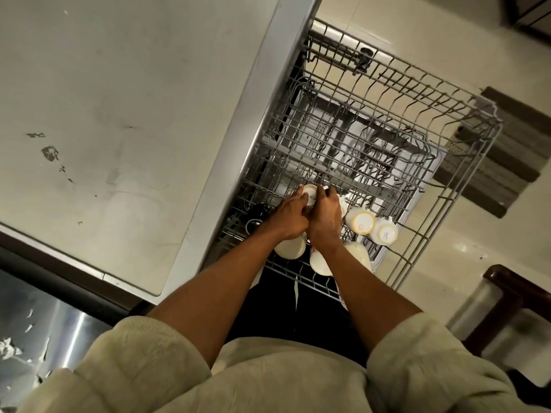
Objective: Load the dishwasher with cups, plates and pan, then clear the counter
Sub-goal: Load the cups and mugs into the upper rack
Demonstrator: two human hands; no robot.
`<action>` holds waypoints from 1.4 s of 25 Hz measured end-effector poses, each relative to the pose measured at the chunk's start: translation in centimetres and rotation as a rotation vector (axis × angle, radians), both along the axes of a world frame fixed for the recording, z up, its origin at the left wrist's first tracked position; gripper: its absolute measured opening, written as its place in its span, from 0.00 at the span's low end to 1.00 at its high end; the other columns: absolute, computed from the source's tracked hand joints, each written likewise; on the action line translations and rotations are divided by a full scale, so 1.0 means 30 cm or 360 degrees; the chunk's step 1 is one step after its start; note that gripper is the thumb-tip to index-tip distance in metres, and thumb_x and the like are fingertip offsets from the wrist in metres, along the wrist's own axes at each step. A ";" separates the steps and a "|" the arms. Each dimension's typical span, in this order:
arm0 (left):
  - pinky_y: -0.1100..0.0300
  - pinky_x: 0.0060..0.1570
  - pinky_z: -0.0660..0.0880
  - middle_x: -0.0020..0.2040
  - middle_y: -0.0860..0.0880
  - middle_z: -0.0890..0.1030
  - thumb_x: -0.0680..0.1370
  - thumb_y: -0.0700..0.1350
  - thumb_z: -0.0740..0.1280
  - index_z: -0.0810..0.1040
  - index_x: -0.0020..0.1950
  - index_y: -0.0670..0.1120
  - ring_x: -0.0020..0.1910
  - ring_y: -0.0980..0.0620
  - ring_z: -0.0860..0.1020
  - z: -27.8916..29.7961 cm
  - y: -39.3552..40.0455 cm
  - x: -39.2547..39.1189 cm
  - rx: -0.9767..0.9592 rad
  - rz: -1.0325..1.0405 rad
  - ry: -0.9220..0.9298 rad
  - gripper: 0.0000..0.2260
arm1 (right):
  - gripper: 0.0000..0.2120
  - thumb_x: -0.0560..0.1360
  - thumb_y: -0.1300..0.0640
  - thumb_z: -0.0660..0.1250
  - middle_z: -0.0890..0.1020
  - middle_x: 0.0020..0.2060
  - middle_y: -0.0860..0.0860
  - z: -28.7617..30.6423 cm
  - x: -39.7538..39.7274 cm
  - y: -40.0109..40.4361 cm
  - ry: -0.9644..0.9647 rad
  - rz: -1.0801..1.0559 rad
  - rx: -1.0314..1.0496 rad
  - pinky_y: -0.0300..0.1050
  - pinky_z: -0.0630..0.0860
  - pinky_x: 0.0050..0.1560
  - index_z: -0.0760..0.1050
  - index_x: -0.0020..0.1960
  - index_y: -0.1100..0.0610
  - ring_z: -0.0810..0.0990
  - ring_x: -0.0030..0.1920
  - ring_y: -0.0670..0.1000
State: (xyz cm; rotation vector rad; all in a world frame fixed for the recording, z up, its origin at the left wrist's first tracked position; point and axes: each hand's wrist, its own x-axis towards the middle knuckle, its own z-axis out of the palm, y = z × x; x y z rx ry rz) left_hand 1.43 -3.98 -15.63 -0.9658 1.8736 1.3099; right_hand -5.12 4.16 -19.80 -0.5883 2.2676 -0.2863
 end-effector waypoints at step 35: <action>0.55 0.79 0.41 0.81 0.47 0.40 0.78 0.41 0.59 0.42 0.81 0.45 0.80 0.53 0.40 0.375 0.193 0.238 -0.0760 -0.0307 0.0469 0.37 | 0.33 0.79 0.61 0.61 0.51 0.81 0.57 0.443 0.137 0.195 0.0399 0.0732 -0.0417 0.44 0.42 0.79 0.54 0.81 0.61 0.48 0.81 0.53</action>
